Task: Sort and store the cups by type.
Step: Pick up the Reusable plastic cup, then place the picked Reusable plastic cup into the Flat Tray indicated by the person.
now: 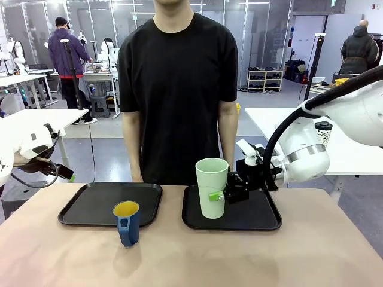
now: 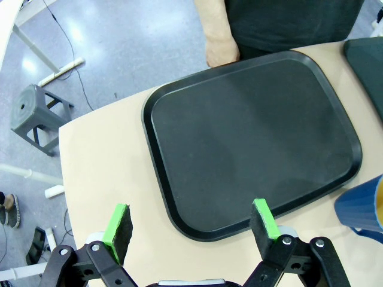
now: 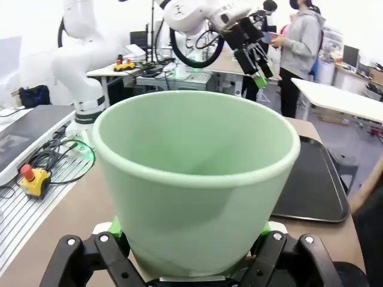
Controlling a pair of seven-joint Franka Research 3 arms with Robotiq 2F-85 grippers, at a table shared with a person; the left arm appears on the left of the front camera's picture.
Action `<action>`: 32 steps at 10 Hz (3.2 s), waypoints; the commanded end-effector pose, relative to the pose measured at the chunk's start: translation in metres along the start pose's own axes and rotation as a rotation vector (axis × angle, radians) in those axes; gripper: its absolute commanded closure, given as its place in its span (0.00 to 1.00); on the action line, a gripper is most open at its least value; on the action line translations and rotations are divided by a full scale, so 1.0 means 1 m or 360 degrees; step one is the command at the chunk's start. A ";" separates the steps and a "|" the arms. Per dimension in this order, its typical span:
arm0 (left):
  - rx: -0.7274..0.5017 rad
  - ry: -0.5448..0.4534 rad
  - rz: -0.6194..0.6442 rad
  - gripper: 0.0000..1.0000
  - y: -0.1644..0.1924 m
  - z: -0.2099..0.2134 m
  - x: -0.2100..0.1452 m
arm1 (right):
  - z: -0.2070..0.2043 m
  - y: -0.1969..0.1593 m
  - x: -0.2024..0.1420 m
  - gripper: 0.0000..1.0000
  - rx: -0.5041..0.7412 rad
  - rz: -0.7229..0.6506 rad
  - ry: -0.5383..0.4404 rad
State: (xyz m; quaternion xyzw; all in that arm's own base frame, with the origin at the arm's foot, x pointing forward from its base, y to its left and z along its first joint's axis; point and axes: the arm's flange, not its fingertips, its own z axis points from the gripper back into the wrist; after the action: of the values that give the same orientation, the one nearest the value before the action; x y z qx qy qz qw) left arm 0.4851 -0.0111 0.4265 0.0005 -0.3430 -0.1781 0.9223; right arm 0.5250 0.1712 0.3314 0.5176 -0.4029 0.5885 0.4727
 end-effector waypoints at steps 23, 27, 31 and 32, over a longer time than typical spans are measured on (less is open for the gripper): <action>0.0011 0.0011 -0.0026 0.00 0.001 0.002 0.001 | 0.000 0.000 0.000 0.44 0.0000 0.0000 0.0000; 0.0011 0.0011 -0.0026 0.00 0.001 0.002 0.001 | -0.004 -0.005 -0.003 0.14 -0.0086 0.0013 -0.0002; 0.0011 0.0011 -0.0026 0.00 0.001 0.002 0.001 | -0.059 -0.076 0.004 0.14 -0.0124 0.0108 -0.0023; 0.0011 0.0011 -0.0026 0.00 0.001 0.002 0.001 | -0.074 -0.095 0.004 0.14 -0.0153 0.0089 0.0010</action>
State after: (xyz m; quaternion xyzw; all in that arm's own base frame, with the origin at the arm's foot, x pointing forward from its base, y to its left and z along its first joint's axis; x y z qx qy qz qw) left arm 0.4851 -0.0112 0.4265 0.0005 -0.3430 -0.1783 0.9223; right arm 0.5785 0.2469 0.3280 0.4872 -0.4433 0.5875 0.4700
